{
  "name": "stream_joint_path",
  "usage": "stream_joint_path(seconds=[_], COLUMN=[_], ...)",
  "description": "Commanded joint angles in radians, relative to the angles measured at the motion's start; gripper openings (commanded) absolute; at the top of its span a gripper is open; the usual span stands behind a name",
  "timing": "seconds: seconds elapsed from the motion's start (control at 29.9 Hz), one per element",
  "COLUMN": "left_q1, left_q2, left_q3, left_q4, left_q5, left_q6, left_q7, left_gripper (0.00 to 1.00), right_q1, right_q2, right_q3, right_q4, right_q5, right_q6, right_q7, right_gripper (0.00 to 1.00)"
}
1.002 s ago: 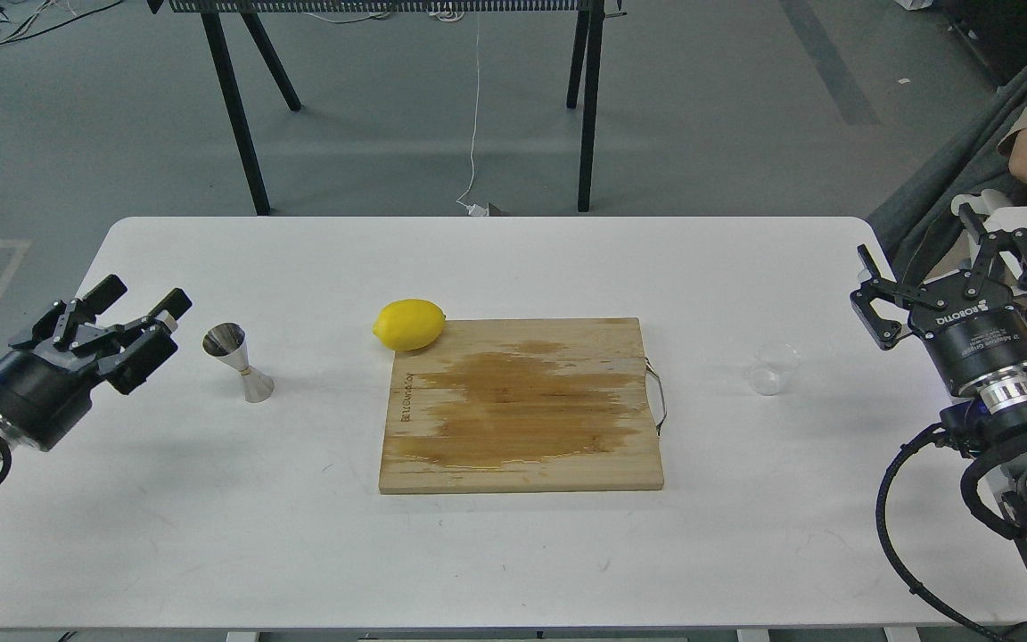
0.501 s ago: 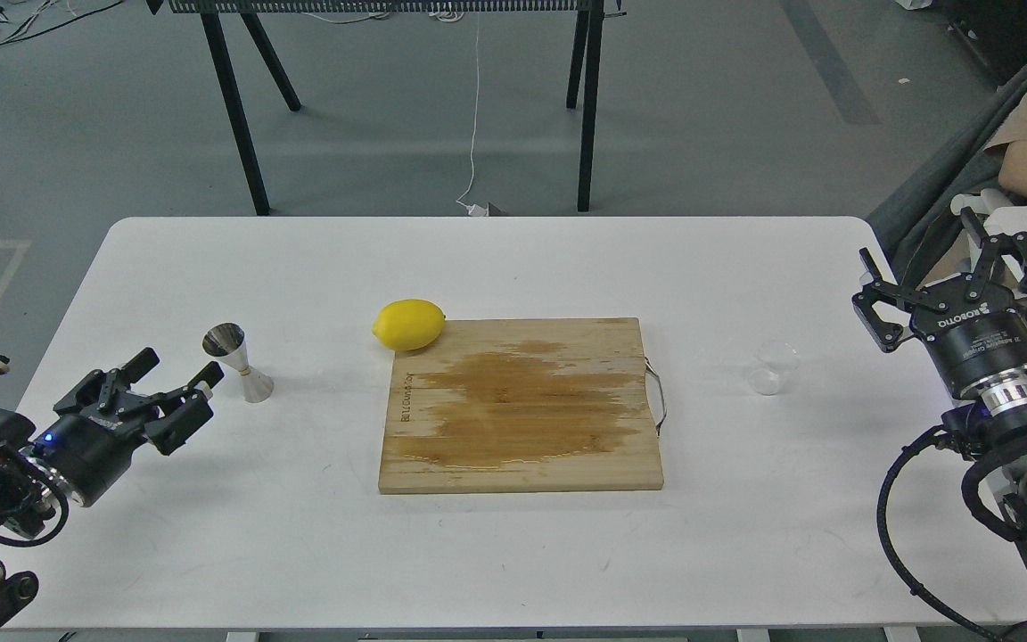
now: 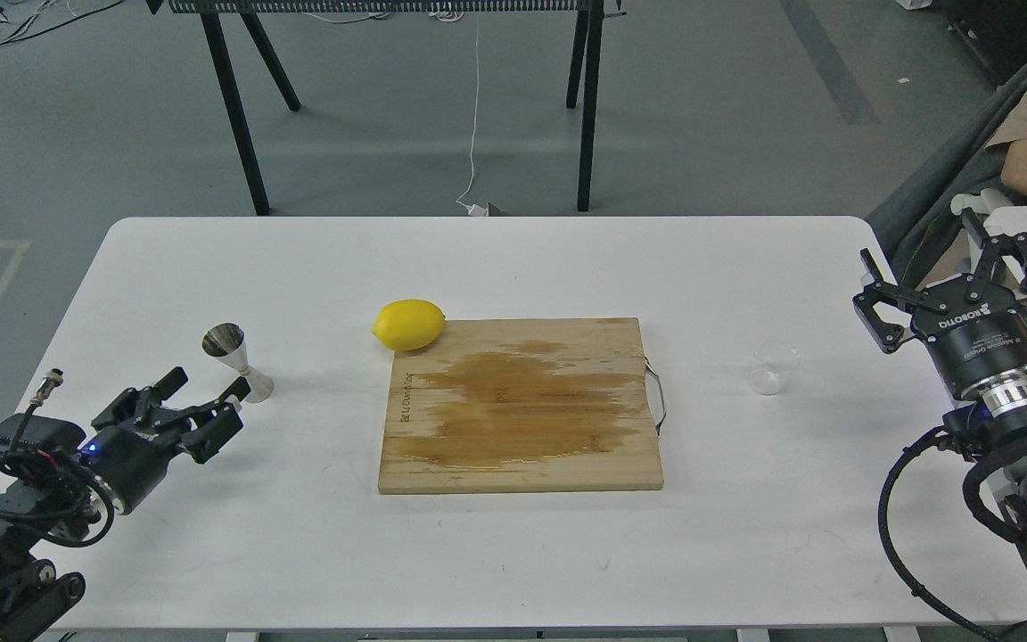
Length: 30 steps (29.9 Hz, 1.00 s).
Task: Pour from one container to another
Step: 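Lower the left gripper around the metal jigger and close it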
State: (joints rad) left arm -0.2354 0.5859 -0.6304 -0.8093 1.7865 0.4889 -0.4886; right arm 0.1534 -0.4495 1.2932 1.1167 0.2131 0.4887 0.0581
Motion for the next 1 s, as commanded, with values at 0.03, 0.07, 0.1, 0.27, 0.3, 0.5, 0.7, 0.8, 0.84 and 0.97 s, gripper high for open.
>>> stream_joint_path(seconds=[0.03, 0.07, 0.1, 0.27, 0.3, 0.5, 0.7, 0.8, 0.84, 0.97], left_q1=[-0.018, -0.019, -0.024, -0.051, -0.058, -0.094, -0.117, -0.134, -0.136, -0.159], left_q2=[-0.038, -0.041, -0.047, -0.074, -0.080, -0.107, -0.124, -0.141, -0.144, -0.175], left_q3=[0.015, 0.018, 0.020, 0.044, 0.047, 0.063, 0.066, 0.069, 0.069, 0.069], left_q4=[0.038, 0.047, 0.055, 0.097, 0.104, 0.147, 0.179, 0.194, 0.211, 0.260], left_q5=[-0.001, -0.001, -0.001, -0.002, -0.004, -0.004, -0.006, -0.006, -0.006, -0.006], left_q6=[0.000, 0.000, 0.000, 0.000, 0.000, 0.000, 0.000, 0.000, 0.000, 0.000], left_q7=[0.000, 0.000, 0.000, 0.000, 0.000, 0.000, 0.000, 0.000, 0.000, 0.000], left_gripper=[0.99, 0.99, 0.99, 0.99, 0.99, 0.99, 0.99, 0.99, 0.99, 0.98], right_q1=[-0.006, -0.006, -0.006, -0.009, -0.009, -0.011, -0.014, -0.014, -0.014, -0.014], right_q2=[0.000, -0.002, -0.002, -0.002, -0.002, -0.002, -0.002, -0.002, -0.002, -0.002], right_q3=[0.000, 0.001, 0.001, 0.001, 0.001, 0.001, 0.001, 0.001, 0.001, 0.001], right_q4=[0.002, 0.002, 0.002, 0.002, 0.002, 0.002, 0.002, 0.003, 0.003, 0.005], right_q5=[0.000, 0.000, 0.000, 0.000, 0.000, 0.000, 0.000, 0.000, 0.000, 0.000], right_q6=[0.000, 0.000, 0.000, 0.000, 0.000, 0.000, 0.000, 0.000, 0.000, 0.000], right_q7=[0.000, 0.000, 0.000, 0.000, 0.000, 0.000, -0.001, -0.001, 0.000, 0.000], right_gripper=[0.99, 0.99, 0.99, 0.99, 0.99, 0.99, 0.99, 0.99, 0.99, 0.99])
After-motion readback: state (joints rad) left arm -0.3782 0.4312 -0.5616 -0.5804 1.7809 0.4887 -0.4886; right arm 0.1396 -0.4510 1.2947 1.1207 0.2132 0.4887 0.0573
